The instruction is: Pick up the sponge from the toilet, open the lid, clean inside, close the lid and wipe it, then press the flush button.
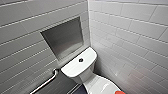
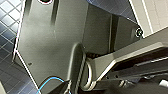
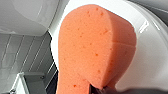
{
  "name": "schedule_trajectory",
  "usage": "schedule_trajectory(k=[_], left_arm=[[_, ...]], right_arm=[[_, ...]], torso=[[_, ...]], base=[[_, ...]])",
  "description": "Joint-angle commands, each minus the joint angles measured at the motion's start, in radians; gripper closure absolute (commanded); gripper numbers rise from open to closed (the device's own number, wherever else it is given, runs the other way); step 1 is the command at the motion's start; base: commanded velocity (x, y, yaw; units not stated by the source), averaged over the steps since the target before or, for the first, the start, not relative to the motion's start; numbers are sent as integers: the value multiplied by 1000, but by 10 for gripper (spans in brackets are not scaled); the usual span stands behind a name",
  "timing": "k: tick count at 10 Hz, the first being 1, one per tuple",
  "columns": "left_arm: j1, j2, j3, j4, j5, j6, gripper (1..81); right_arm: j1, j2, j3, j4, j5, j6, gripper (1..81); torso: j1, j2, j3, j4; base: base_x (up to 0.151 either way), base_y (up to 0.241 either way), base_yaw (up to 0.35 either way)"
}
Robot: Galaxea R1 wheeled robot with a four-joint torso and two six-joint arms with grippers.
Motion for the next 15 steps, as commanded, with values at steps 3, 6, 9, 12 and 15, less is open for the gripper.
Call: schedule_trajectory(k=[3,6,9,12,15], left_arm=[[-4,-15,7,-2,74,-1,10],[5,-6,-12,0,71,0,10],[23,23,-65,3,66,0,10],[37,47,-107,8,63,0,10],[37,57,-110,9,68,0,10]], right_arm=[[270,284,-273,18,-250,202,811],[294,372,-427,16,-196,424,811],[306,432,-588,16,-72,564,811],[328,466,-643,13,-52,561,811],[323,476,-666,10,-10,556,811]], torso=[[0,0,0,0],[0,0,0,0],[0,0,0,0],[0,0,0,0],[0,0,-57,0]], base=[[0,0,0],[0,0,0],[0,0,0],[0,0,0],[0,0,0]])
